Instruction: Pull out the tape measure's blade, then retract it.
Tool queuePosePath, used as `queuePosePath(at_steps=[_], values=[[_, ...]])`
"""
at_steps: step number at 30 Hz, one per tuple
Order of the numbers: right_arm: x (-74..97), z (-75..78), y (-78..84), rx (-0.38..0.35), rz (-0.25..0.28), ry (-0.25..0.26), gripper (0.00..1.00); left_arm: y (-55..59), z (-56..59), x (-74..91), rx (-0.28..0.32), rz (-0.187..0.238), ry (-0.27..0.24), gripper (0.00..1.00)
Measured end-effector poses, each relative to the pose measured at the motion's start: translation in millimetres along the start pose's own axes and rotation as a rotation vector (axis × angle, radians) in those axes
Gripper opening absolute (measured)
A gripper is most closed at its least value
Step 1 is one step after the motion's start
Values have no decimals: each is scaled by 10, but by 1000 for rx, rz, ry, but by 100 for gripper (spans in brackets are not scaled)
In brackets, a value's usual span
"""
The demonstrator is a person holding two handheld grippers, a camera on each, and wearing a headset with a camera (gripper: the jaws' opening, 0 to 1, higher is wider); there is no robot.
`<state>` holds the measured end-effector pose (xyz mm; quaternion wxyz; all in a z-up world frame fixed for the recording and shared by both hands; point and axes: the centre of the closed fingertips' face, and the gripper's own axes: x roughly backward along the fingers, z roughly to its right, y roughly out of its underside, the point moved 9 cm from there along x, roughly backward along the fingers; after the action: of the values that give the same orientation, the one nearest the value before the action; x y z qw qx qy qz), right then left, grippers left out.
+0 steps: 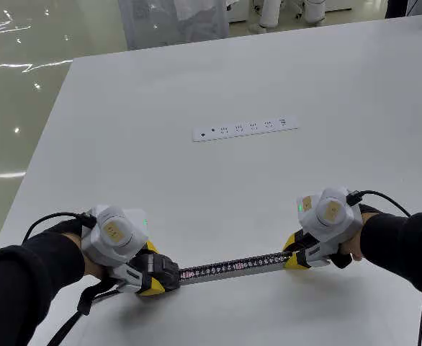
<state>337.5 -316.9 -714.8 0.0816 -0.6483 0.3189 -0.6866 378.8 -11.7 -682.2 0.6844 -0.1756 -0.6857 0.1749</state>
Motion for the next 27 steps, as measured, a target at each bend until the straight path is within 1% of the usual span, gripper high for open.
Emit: queuePosePath(at_steps=[27], values=[[70, 13, 97, -1, -13, -3, 9, 2, 12, 2, 3, 0, -4, 34]])
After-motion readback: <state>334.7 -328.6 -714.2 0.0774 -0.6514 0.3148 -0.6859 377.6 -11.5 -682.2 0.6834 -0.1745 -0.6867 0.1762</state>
